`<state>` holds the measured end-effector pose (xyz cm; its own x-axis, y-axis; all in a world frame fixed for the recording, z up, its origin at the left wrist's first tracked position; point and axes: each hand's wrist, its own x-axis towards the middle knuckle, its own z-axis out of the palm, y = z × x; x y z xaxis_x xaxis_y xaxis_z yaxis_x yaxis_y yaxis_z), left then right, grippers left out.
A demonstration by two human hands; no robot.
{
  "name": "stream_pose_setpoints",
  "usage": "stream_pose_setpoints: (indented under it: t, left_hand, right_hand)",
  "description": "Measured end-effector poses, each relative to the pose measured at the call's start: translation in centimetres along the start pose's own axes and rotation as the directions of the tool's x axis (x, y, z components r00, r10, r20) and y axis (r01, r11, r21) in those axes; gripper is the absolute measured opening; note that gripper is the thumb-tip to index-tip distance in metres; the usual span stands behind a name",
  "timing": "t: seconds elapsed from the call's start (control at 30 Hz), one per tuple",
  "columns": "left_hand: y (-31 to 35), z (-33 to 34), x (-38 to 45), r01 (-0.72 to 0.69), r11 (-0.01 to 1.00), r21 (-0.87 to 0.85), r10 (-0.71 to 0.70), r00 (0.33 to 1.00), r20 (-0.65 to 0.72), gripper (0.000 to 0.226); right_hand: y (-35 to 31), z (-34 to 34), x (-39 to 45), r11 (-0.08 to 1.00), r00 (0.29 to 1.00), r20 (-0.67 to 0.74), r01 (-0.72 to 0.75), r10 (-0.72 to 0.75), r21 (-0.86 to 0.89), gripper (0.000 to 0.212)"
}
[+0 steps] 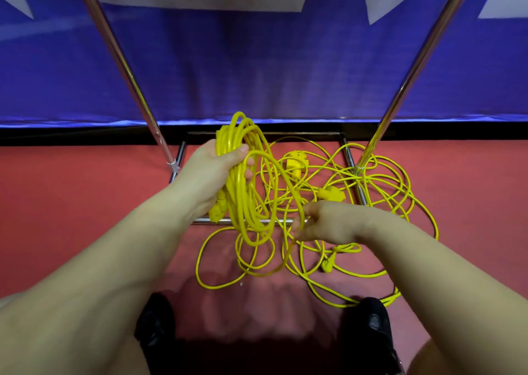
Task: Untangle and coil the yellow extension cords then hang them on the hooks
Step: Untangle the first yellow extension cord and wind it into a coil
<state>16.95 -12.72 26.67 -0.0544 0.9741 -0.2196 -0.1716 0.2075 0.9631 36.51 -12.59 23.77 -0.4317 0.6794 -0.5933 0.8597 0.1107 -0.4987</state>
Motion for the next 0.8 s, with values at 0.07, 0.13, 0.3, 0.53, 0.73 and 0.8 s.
stream_pose_setpoints:
  t: [0.07, 0.13, 0.3, 0.53, 0.73, 0.8]
  left_hand:
    - [0.0, -0.3, 0.2, -0.001, 1.000, -0.019, 0.000, 0.999, -0.033, 0.016]
    - [-0.1, -0.4, 0.4, -0.001, 1.000, -0.005, 0.001, 0.999, -0.054, 0.015]
    - [-0.4, -0.9, 0.6, -0.066, 0.978, 0.200, 0.070, 0.997, -0.015, 0.013]
    - [-0.9, 0.2, -0.1, -0.064, 0.932, 0.357, -0.002, 0.984, 0.180, 0.005]
    - [-1.1, 1.6, -0.7, 0.113, 0.985, 0.130, -0.147, 0.946, 0.288, 0.018]
    - [-1.0, 1.9, -0.9, 0.159, 0.985, 0.074, -0.174, 0.938, 0.299, 0.012]
  right_hand:
    - [0.0, 0.4, 0.2, 1.000, 1.000, 0.003, 0.021, -0.021, 0.008, 0.006]
    - [-0.1, 0.4, 0.5, 0.996, 0.998, -0.037, 0.049, -0.046, 0.072, 0.007]
    - [-1.4, -2.0, -0.3, 0.643, 0.992, -0.123, 0.097, -0.004, 0.760, 0.023]
    - [-2.2, -4.4, -1.8, 0.101, 0.980, -0.185, 0.177, 0.077, 0.979, 0.023]
    - [-1.8, -4.5, -1.2, -0.013, 0.963, -0.208, 0.213, 0.172, 0.977, 0.022]
    - [-1.7, -4.6, -0.9, -0.028, 0.945, -0.245, 0.256, 0.215, 0.966, 0.022]
